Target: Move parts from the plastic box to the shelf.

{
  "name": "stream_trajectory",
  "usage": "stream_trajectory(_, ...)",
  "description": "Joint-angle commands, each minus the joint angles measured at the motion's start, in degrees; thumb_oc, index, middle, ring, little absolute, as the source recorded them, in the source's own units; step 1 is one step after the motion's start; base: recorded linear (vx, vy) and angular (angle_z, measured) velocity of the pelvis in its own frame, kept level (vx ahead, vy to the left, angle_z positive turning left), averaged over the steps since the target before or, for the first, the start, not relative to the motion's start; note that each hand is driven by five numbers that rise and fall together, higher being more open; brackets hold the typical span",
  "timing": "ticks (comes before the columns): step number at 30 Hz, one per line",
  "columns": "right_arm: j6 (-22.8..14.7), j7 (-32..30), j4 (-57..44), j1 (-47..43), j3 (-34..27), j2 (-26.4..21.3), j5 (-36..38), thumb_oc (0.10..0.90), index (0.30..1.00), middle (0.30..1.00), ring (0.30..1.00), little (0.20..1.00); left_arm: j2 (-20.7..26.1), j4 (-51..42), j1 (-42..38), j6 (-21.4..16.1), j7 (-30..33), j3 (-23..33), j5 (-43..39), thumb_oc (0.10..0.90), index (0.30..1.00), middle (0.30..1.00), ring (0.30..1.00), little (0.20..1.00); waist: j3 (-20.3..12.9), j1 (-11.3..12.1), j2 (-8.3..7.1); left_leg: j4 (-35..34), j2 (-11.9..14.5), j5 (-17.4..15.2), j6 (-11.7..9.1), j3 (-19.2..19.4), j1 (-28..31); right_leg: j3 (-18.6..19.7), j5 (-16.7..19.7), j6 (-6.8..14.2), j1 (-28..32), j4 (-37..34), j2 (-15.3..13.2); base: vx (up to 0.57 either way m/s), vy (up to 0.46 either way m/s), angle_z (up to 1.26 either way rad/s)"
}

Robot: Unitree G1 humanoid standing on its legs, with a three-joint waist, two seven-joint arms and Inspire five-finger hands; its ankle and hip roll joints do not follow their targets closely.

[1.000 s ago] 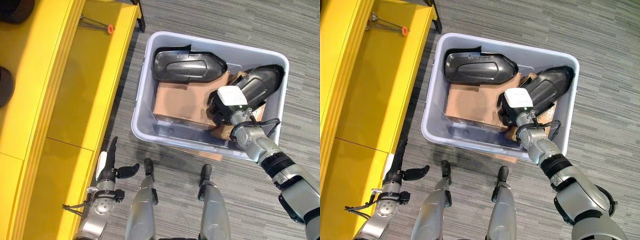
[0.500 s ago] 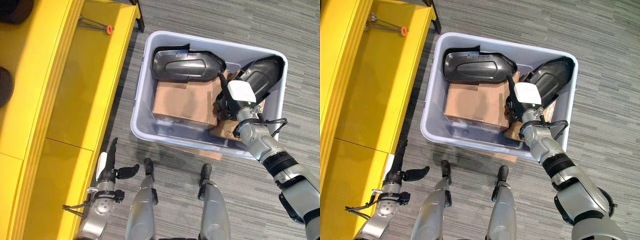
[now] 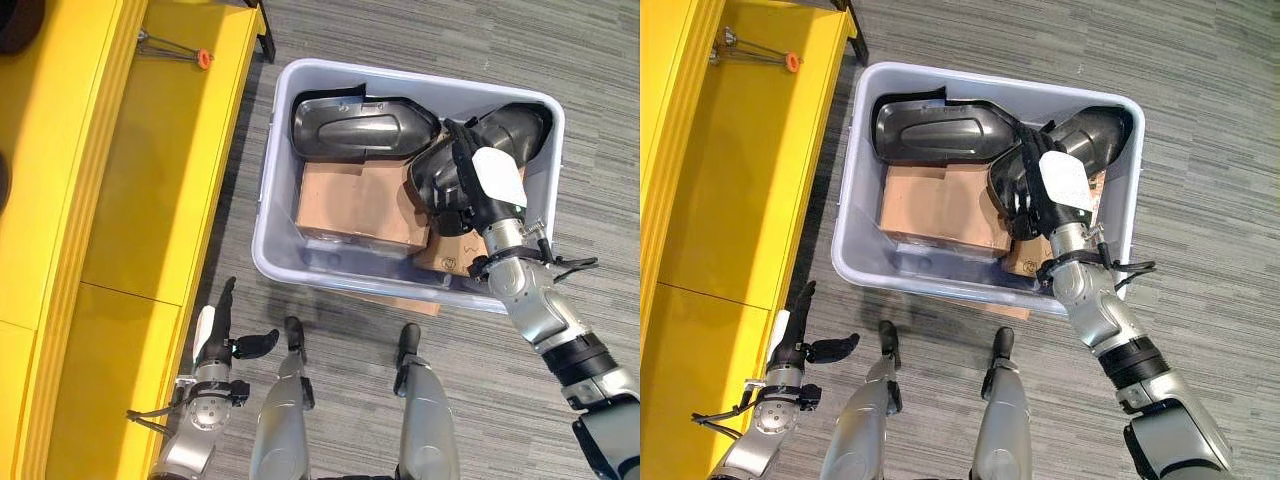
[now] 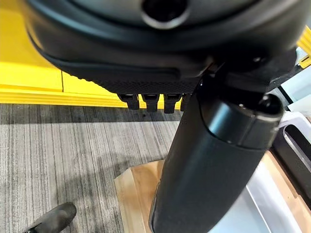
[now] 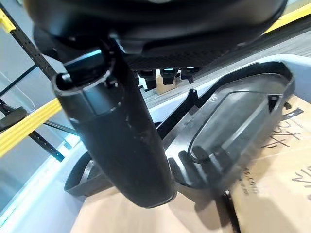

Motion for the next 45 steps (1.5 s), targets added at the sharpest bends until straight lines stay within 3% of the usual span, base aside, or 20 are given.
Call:
stream_trajectory(1,-4.1,-2.4,-6.6,-5.2,-4.9,-2.5,2.4,0.9,1.0,1.0,1.0,1.0,2.8,-6.0,3.1,-1.3,2.2,3.7,0.8,0.9,1.0,1.0,1.0,1.0,-0.3,0.2,-3.32,-0.2,1.9,-5.8,1.7,-1.1,5.8,-1.7,4.9,-0.9,-2.6,-0.1,1.9,0.02,0.006,-0.04)
stream_trajectory(11,-5.8,-2.3,-10.9,-2.3,-6.4,1.3,8.2,0.9,1.0,1.0,1.0,1.0,2.7,-6.7,3.7,-0.6,2.0,4.1,0.6,0.9,1.0,1.0,1.0,1.0,-0.3,-0.2,-4.7,0.1,2.0,-6.1,1.9,-0.7,6.5,-1.4,4.9,-1.1,-2.2,-0.2,2.2,0.0,0.003,-0.02)
stream_trajectory(19,-6.2,-4.2,-7.4,-4.0,-4.8,7.0,15.3,0.9,1.0,1.0,1.0,1.0,2.7,-4.9,2.5,0.3,2.8,3.5,0.1,0.9,1.0,1.0,1.0,1.0,-0.3,-0.1,-5.5,0.4,1.8,-6.4,1.9,-0.4,7.2,-1.1,5.2,-1.0,-1.5,-0.4,2.2,-0.01,0.01,-0.04)
stream_trajectory(27,-6.7,-7.6,-1.3,-8.9,-2.1,13.5,22.4,0.9,1.0,1.0,1.0,1.0,3.2,-3.8,1.2,1.3,3.7,1.8,0.4,0.9,1.0,1.0,1.0,1.0,-0.3,0.5,-5.32,0.6,1.5,-6.5,2.1,-0.4,7.1,-0.9,5.3,-1.1,-1.5,-0.5,1.9,0.0,0.0,0.0)
stream_trajectory(30,-5.4,-11.8,1.0,-13.6,-1.4,13.5,17.0,0.9,1.0,1.0,1.0,1.0,4.0,-4.1,0.7,1.1,4.5,1.0,1.5,0.9,1.0,1.0,1.0,1.0,-0.3,0.8,-4.82,0.8,1.2,-6.7,2.1,-0.5,7.0,-1.0,5.3,-1.1,-1.6,-0.3,1.6,-0.01,0.023,0.0)
stream_trajectory(37,-3.6,-17.7,10.8,-21.7,-0.5,16.3,14.7,0.9,1.0,1.0,1.0,1.0,4.8,-4.1,-0.3,0.2,5.9,-1.0,1.9,0.9,1.0,1.0,1.0,1.0,-0.3,1.4,-3.85,1.7,0.6,-7.3,2.4,-0.3,5.8,-0.6,5.7,-1.0,-2.4,-0.4,1.1,-0.01,0.031,0.0)
stream_trajectory(41,-2.4,-19.9,13.0,-24.3,-0.3,15.9,12.0,0.9,1.0,1.0,1.0,1.0,5.3,-4.2,-0.8,-0.2,6.5,-1.7,2.4,0.9,1.0,1.0,1.0,1.0,-0.3,1.5,-3.4,2.4,0.3,-7.7,2.5,-0.5,5.0,-0.7,5.7,-0.9,-2.9,-0.3,0.8,-0.01,0.034,0.01)
stream_trajectory(45,1.1,-24.2,15.5,-26.7,0.0,12.6,3.8,0.9,1.0,1.0,1.0,1.0,6.4,-4.7,-1.4,-1.0,7.3,-2.5,3.9,0.9,1.0,1.0,1.0,1.0,-0.3,1.5,-2.64,3.3,0.0,-8.0,2.7,-0.7,3.6,-0.5,5.9,-0.7,-3.9,-0.1,0.4,-0.01,0.048,0.06)
